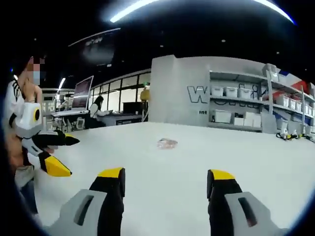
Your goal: Open the resealable bag by pulling the two sides of the seal apart until the entire bag opening is separated and visibly accessible.
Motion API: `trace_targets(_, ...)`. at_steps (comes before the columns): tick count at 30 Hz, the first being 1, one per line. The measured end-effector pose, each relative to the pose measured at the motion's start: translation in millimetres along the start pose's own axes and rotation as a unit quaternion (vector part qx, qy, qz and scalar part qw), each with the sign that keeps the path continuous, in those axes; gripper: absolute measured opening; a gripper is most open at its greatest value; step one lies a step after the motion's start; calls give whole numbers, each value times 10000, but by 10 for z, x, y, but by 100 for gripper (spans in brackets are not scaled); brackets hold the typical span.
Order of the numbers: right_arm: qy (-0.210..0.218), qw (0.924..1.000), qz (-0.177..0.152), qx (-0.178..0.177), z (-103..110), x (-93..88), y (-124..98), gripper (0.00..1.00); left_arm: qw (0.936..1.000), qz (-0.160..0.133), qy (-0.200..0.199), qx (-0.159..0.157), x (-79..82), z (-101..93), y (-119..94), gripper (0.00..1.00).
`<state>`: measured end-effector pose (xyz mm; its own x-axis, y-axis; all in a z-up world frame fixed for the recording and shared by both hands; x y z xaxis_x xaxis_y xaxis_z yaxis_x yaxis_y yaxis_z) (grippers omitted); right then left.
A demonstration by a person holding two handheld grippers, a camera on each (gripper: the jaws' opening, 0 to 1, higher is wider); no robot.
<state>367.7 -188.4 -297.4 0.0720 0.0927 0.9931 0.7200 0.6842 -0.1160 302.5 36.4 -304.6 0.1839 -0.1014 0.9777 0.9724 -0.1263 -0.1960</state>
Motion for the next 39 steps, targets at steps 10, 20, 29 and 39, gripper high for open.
trace_targets(10,22,10000,-4,15,24,-2,-25,67,10000,-14,-33,1,3,-3,-23,95)
trace_targets(20,19,10000,20,26,25,-13,-28,67,10000,-18,-43,-3,-4,-2,-29,94)
trace_targets(29,39,10000,54,70,21,-28,-6,66,9999,17,-86,-50,-36,-7,-14,92)
trace_targets(39,70,9999,44,127,34,-48,6,64,9999,21,-128,-83,-47,-16,-14,89)
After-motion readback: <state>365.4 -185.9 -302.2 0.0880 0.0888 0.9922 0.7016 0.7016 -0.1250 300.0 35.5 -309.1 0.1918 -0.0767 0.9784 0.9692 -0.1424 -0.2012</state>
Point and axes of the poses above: the point that each gripper's makers call its tool centre point, and the gripper's own axes: y roughly forward along the fingers, z roughly to its left, x roughly out of its top, the point moved 6 cm from there along -y, roughly backward along the fingers, and after that the axes turned 11 degrees about x, right-handed, at the moved point
